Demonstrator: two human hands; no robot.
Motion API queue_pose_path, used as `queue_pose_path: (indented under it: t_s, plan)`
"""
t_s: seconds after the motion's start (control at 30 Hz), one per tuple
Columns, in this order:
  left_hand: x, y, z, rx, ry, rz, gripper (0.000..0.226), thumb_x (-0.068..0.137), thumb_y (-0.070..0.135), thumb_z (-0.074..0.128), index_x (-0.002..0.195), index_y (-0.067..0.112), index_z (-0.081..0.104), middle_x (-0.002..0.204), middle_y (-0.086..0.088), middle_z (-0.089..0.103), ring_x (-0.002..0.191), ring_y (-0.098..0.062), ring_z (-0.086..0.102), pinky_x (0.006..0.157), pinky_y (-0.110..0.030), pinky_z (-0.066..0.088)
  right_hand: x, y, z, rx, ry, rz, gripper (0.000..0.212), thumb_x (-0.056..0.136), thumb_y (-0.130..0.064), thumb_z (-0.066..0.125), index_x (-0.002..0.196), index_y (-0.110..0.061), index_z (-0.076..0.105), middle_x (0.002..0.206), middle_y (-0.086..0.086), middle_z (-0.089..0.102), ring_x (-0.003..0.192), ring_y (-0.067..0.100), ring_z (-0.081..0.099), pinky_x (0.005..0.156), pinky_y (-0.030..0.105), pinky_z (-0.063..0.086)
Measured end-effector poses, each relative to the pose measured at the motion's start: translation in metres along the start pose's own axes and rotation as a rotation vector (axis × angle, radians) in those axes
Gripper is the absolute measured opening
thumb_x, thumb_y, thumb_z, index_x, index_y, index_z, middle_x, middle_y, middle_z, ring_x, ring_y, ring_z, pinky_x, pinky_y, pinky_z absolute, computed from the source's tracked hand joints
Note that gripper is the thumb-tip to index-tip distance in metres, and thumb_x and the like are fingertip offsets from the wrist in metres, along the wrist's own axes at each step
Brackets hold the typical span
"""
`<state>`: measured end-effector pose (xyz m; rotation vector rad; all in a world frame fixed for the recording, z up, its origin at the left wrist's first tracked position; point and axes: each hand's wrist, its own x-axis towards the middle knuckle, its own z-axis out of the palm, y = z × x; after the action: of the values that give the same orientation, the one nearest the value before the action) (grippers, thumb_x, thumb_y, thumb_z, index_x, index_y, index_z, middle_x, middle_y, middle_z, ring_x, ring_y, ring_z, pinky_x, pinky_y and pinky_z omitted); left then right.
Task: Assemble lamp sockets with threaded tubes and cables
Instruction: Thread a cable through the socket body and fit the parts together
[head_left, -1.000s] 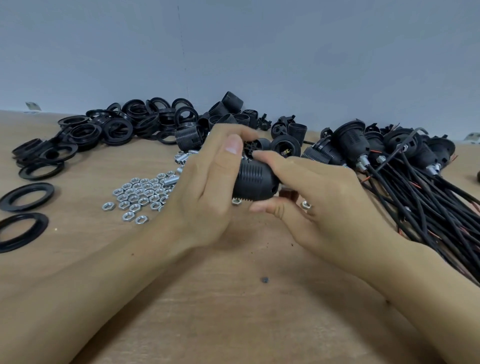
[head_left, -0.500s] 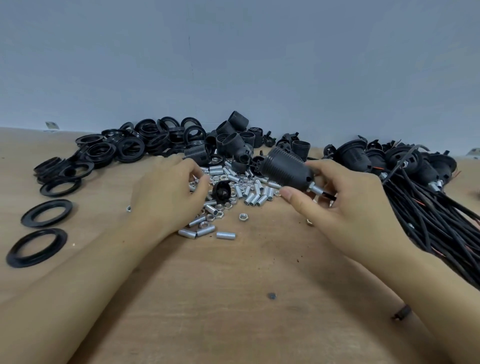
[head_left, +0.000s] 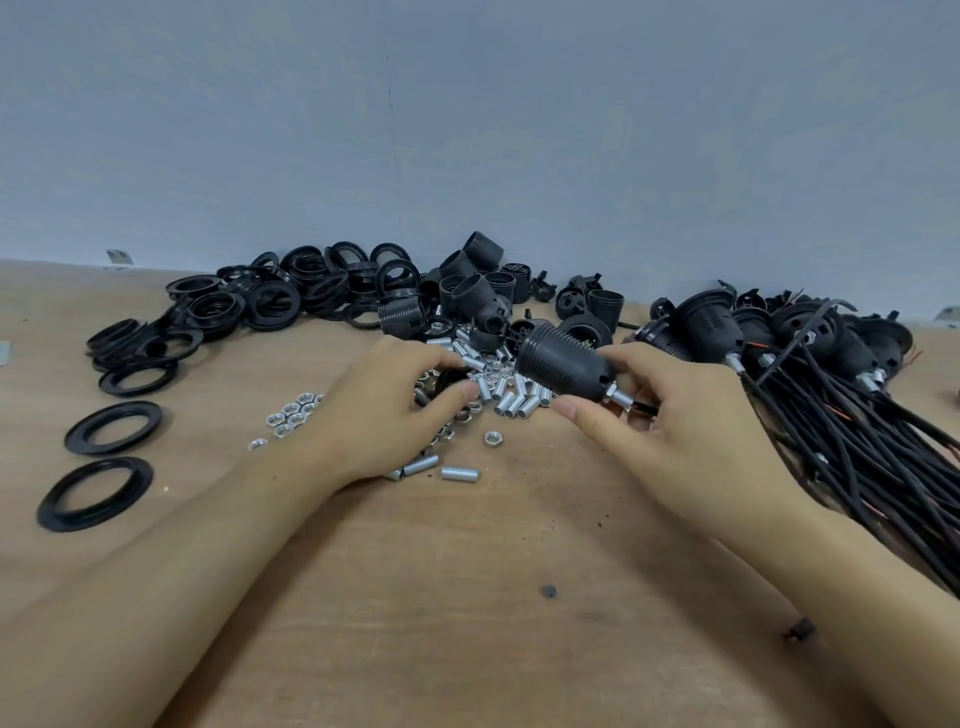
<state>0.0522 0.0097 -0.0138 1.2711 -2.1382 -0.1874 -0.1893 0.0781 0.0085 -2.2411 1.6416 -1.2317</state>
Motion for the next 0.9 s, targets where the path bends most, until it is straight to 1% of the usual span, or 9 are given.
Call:
queue_pose_path:
  t_s: [0.13, 0.2, 0.37, 0.43, 0.53, 0.63, 0.7, 0.77, 0.9]
  plan:
    - [0.002, -0.003, 0.001, 0.011, 0.087, -0.033, 0.02, 0.091, 0.021, 0.068, 0.108, 0.031, 0.072, 0.098, 0.012, 0.069, 0.094, -0.012, 0.058, 0.084, -0.033, 0.047, 0.0, 0.0, 0.0, 0.002, 0.023, 0.0, 0.039, 0.077, -0.059, 0.063, 0.106, -0.033, 0.067, 0.069, -0.016, 0.063, 0.068, 0.003, 0.058, 0.057, 0.028, 0.049]
    - [0.003, -0.003, -0.001, -0.011, 0.139, -0.07, 0.022, 0.092, 0.016, 0.066, 0.108, 0.029, 0.073, 0.094, 0.02, 0.067, 0.086, -0.006, 0.056, 0.077, -0.026, 0.044, 0.001, 0.001, 0.0, 0.013, 0.05, 0.004, 0.039, 0.077, -0.058, 0.063, 0.106, -0.033, 0.068, 0.068, -0.014, 0.064, 0.067, 0.005, 0.059, 0.058, 0.032, 0.051]
    - [-0.001, 0.001, -0.006, -0.039, 0.003, -0.039, 0.044, 0.084, 0.028, 0.056, 0.127, 0.029, 0.065, 0.114, 0.017, 0.063, 0.11, -0.003, 0.052, 0.088, -0.019, 0.039, 0.003, 0.003, 0.0, 0.047, 0.159, 0.026, 0.037, 0.079, -0.057, 0.062, 0.107, -0.034, 0.066, 0.071, -0.016, 0.065, 0.068, 0.001, 0.059, 0.054, 0.018, 0.044]
    - [0.001, 0.004, -0.004, -0.024, 0.008, -0.038, 0.035, 0.09, 0.031, 0.056, 0.123, 0.029, 0.065, 0.106, 0.022, 0.06, 0.104, -0.002, 0.055, 0.085, -0.022, 0.041, 0.002, 0.002, -0.003, 0.112, 0.241, 0.037, 0.033, 0.082, -0.052, 0.065, 0.108, -0.032, 0.065, 0.075, -0.016, 0.067, 0.07, 0.001, 0.06, 0.062, 0.015, 0.046]
    - [0.02, 0.008, -0.003, -0.045, 0.056, -0.115, 0.016, 0.097, 0.028, 0.055, 0.106, 0.029, 0.068, 0.09, 0.027, 0.059, 0.085, 0.002, 0.058, 0.078, -0.024, 0.047, 0.004, 0.002, -0.006, 0.181, 0.336, 0.046, 0.027, 0.087, -0.044, 0.069, 0.109, -0.029, 0.067, 0.072, -0.016, 0.067, 0.064, 0.002, 0.06, 0.059, 0.008, 0.043]
    - [0.053, 0.006, -0.004, 0.084, -0.02, -0.196, 0.022, 0.098, 0.027, 0.05, 0.108, 0.019, 0.068, 0.093, 0.01, 0.065, 0.084, -0.012, 0.059, 0.084, -0.032, 0.05, 0.005, 0.003, -0.008, 0.202, 0.356, 0.058, 0.027, 0.088, -0.043, 0.069, 0.111, -0.029, 0.067, 0.073, -0.014, 0.068, 0.064, 0.004, 0.061, 0.059, 0.007, 0.043]
    - [0.074, 0.005, -0.004, 0.268, -0.164, -0.232, 0.025, 0.097, 0.024, 0.048, 0.107, 0.008, 0.065, 0.095, -0.008, 0.066, 0.081, -0.023, 0.055, 0.076, -0.034, 0.048, 0.005, 0.005, -0.008, 0.197, 0.352, 0.066, 0.024, 0.087, -0.042, 0.069, 0.108, -0.03, 0.066, 0.076, -0.022, 0.066, 0.061, 0.001, 0.058, 0.057, 0.006, 0.041]
    - [0.085, 0.007, -0.003, 0.392, -0.26, -0.264, 0.018, 0.094, 0.019, 0.051, 0.098, 0.005, 0.062, 0.091, -0.013, 0.063, 0.071, -0.025, 0.054, 0.065, -0.034, 0.046, 0.005, 0.006, -0.008, 0.195, 0.341, 0.077, 0.023, 0.087, -0.041, 0.07, 0.107, -0.031, 0.066, 0.077, -0.026, 0.064, 0.057, 0.001, 0.056, 0.055, 0.008, 0.042]
    - [0.091, 0.009, 0.002, 0.488, -0.211, -0.268, 0.021, 0.086, 0.01, 0.061, 0.106, 0.009, 0.068, 0.106, -0.015, 0.065, 0.084, -0.033, 0.062, 0.069, -0.037, 0.051, 0.005, 0.01, -0.007, 0.205, 0.32, 0.094, 0.022, 0.087, -0.041, 0.069, 0.107, -0.03, 0.065, 0.072, -0.021, 0.064, 0.052, 0.009, 0.054, 0.05, 0.019, 0.045]
